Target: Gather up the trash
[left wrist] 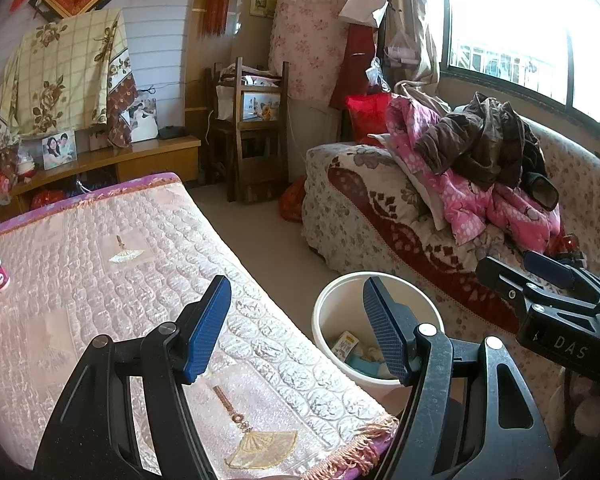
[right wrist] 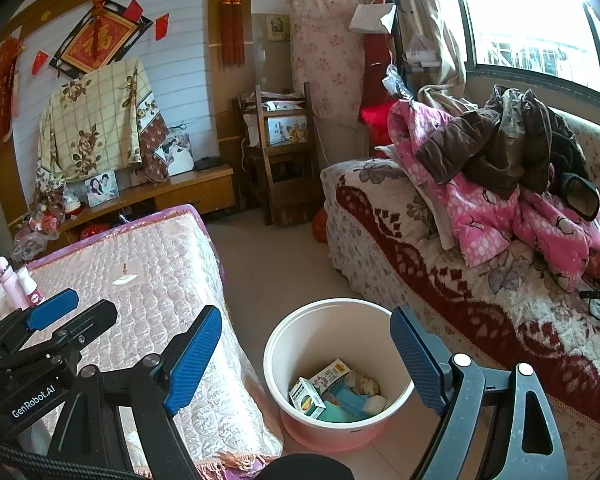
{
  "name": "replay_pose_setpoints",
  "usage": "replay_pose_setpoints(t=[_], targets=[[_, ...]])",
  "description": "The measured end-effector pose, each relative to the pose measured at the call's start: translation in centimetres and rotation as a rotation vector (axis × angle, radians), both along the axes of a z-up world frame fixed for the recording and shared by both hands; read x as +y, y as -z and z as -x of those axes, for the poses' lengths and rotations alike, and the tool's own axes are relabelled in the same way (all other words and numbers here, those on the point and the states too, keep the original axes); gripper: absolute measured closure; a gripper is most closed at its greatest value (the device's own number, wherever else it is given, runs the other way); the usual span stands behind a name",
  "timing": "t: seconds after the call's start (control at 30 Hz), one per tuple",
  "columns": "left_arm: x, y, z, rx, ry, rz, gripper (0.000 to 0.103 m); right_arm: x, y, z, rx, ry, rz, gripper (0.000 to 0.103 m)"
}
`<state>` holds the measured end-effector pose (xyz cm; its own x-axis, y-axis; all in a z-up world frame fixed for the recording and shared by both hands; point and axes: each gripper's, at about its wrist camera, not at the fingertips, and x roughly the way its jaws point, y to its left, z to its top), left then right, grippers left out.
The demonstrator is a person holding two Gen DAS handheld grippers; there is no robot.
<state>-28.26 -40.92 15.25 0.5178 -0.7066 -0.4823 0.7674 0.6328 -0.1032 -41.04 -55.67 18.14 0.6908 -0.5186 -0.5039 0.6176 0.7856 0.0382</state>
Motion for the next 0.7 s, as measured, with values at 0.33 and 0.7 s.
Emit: replay_pose_setpoints(t=[0.33,0.7], targets=[[-0.01,0.32,0.13,0.001,0.008,-0.007,0.035,-0.08,0.09,0.08,0.003,0.001,-0.007,0.018],[-0.18,0.44,0.19,0.001,0.014,-0.011,0.035,-0.25,0.24,0.17,0.008,0.001,-0.011,0.017]])
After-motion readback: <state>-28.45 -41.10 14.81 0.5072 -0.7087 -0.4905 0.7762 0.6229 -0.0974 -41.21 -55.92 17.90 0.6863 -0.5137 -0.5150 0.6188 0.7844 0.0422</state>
